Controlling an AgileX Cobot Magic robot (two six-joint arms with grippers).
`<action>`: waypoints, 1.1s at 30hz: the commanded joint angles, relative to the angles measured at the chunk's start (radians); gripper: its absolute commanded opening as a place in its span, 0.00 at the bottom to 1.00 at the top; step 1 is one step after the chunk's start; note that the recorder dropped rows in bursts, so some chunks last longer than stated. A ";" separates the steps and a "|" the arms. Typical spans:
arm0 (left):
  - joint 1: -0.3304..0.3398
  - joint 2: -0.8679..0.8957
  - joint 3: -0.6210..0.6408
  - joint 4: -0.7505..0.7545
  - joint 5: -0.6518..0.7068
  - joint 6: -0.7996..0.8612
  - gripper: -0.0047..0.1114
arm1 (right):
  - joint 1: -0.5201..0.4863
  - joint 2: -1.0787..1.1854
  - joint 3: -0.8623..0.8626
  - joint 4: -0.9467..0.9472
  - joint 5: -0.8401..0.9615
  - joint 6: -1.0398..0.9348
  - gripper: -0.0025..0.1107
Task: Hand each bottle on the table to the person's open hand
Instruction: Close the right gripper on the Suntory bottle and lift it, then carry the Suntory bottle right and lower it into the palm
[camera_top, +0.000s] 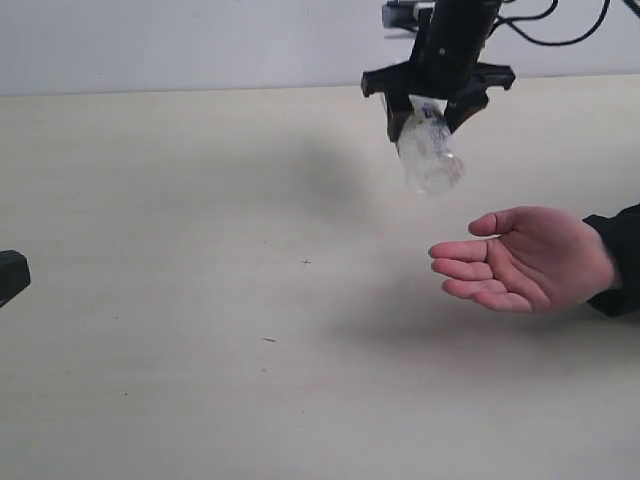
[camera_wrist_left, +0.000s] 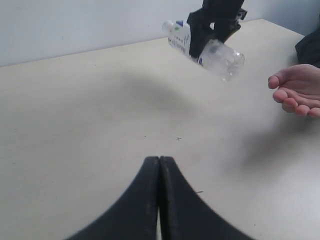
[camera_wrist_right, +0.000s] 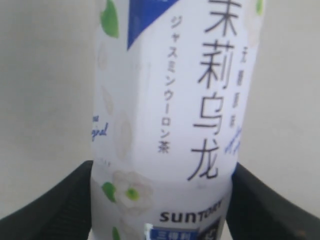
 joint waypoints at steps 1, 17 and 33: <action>0.003 -0.005 0.002 -0.004 -0.012 0.003 0.04 | -0.001 -0.090 -0.064 -0.001 0.004 0.002 0.02; 0.003 -0.005 0.002 -0.004 -0.012 0.005 0.04 | -0.002 -0.379 -0.033 -0.006 0.004 -0.028 0.02; 0.003 -0.005 0.002 -0.004 -0.012 0.002 0.04 | -0.002 -0.859 0.591 -0.007 0.004 -0.066 0.02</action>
